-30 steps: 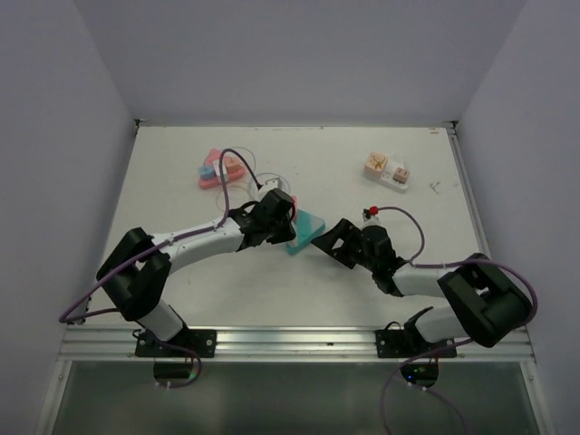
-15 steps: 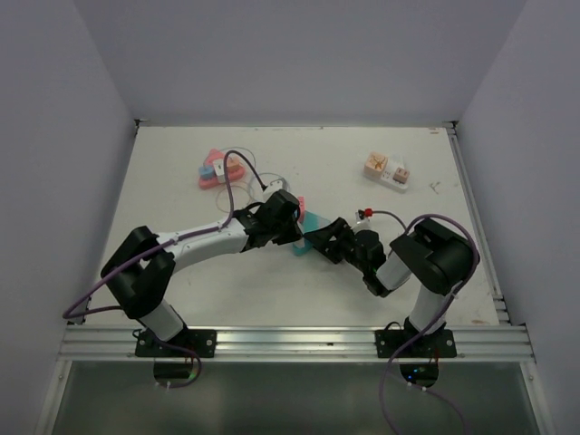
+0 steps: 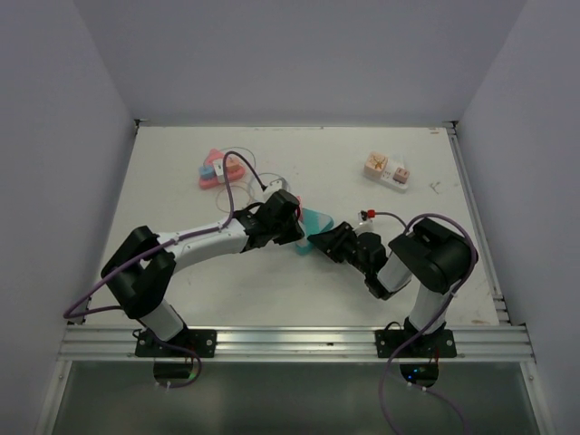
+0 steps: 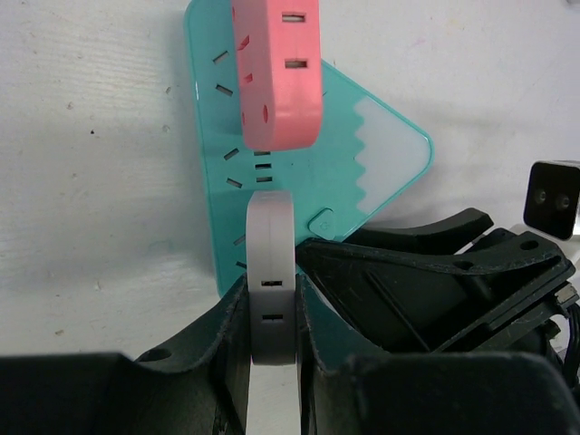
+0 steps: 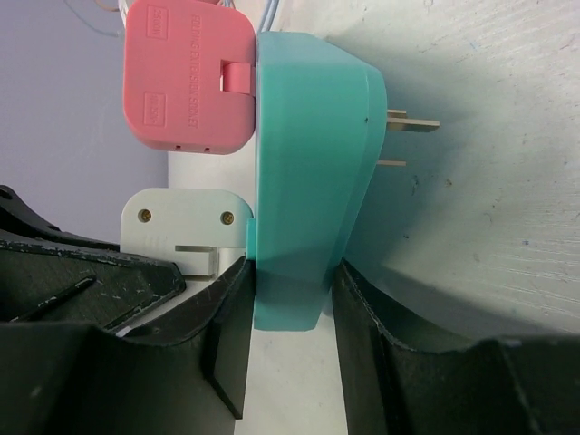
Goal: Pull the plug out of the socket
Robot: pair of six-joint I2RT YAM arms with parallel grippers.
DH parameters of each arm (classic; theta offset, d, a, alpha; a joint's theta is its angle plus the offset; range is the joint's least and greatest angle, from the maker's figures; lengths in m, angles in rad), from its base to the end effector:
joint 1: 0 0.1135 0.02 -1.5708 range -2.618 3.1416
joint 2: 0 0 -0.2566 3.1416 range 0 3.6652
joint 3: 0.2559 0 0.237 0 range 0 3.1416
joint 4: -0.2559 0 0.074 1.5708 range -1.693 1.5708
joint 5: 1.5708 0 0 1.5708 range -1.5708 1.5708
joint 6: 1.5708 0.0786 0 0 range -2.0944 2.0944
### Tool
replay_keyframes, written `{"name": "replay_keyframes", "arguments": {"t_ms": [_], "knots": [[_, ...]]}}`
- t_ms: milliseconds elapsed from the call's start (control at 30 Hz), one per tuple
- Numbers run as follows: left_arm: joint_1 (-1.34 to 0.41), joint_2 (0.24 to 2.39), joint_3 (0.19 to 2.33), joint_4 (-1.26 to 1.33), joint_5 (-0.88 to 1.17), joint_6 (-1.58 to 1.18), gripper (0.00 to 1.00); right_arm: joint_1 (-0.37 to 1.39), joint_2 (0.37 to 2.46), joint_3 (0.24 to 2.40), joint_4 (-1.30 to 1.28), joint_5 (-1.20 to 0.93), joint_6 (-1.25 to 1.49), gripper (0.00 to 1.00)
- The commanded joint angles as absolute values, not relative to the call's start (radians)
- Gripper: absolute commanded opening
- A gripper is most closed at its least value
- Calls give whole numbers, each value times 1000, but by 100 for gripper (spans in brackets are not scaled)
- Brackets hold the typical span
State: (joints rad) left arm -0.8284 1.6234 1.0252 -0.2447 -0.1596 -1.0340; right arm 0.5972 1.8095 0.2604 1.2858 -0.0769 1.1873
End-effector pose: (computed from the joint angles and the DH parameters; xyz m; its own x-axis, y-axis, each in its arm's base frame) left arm 0.2510 -0.2551 0.1770 -0.8219 -0.3592 -0.4422 -0.0983 0.8539 -0.5111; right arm 0.2387 0.1696 0.0952 -0.6573 0.6711 -0.3427 -0.0331 0.4286 0.9029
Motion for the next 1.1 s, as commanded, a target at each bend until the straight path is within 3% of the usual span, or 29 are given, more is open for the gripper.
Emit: {"name": "replay_keyframes", "arguments": {"t_ms": [0,233,700,1067], "knots": [[-838,1615,1014,-164,-156,-1057,0,603,1763,253,1350,-69,1121,26],[-836,1612,991,-155,-152,-1068,0,603,1668,252,1266,-68,1033,0],[-838,1540,910,-92,-156,-1137,0,603,1338,276,737,107,802,0],[-796,1370,779,-35,-163,-1186,0,604,1309,265,666,178,767,0]]}}
